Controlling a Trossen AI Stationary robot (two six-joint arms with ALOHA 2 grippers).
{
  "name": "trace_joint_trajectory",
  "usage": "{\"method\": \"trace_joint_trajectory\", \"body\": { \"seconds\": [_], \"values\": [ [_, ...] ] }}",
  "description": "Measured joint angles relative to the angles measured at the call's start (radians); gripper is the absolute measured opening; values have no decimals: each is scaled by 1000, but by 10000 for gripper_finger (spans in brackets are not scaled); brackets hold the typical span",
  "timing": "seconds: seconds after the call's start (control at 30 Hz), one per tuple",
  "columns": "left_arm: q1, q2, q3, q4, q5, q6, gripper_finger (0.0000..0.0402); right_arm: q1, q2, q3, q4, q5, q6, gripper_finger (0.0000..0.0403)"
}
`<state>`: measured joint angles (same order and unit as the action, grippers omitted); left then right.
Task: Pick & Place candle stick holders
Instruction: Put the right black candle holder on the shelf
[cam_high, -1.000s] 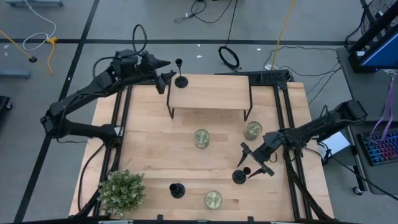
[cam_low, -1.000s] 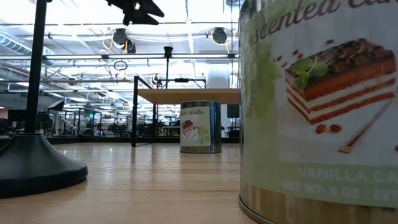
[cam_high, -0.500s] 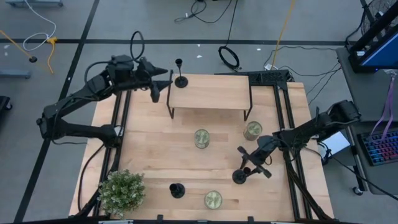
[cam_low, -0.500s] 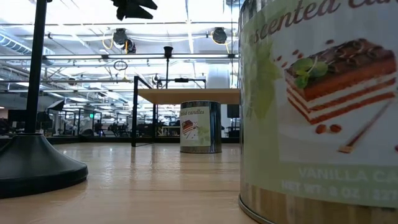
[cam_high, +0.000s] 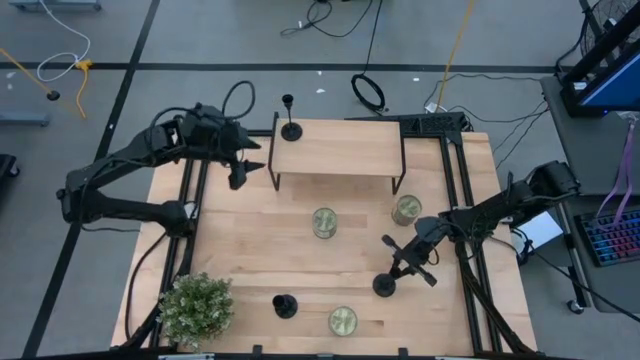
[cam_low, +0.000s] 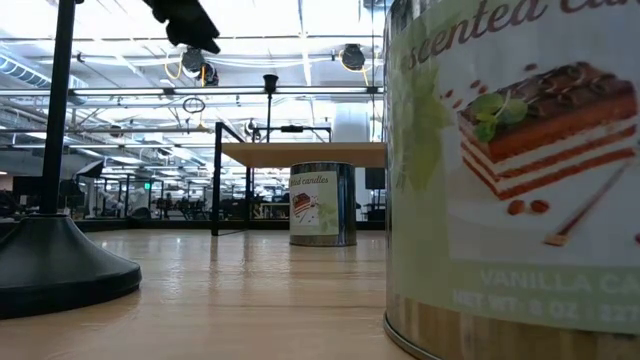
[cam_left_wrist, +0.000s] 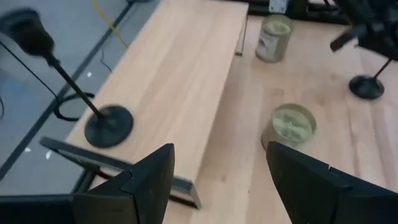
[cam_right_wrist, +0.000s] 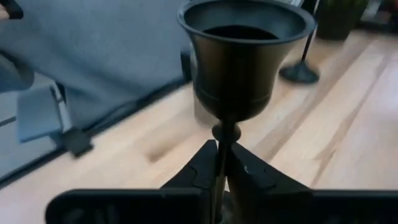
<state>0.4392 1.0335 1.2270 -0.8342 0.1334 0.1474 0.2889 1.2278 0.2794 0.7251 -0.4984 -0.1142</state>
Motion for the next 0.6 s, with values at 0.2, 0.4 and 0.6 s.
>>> {"method": "trace_joint_trajectory", "body": {
  "seconds": [0.2,0.4,0.6],
  "values": [
    [-29,-67,0,9,0,-13,262,-30,-11,1,213,-26,-10,15],
    [-36,-137,0,22,-2,-1,262,-135,-56,53,332,-49,48,10],
    [-36,-155,0,22,-3,-47,262,-295,-99,268,143,-50,20,13]
  ]
}}
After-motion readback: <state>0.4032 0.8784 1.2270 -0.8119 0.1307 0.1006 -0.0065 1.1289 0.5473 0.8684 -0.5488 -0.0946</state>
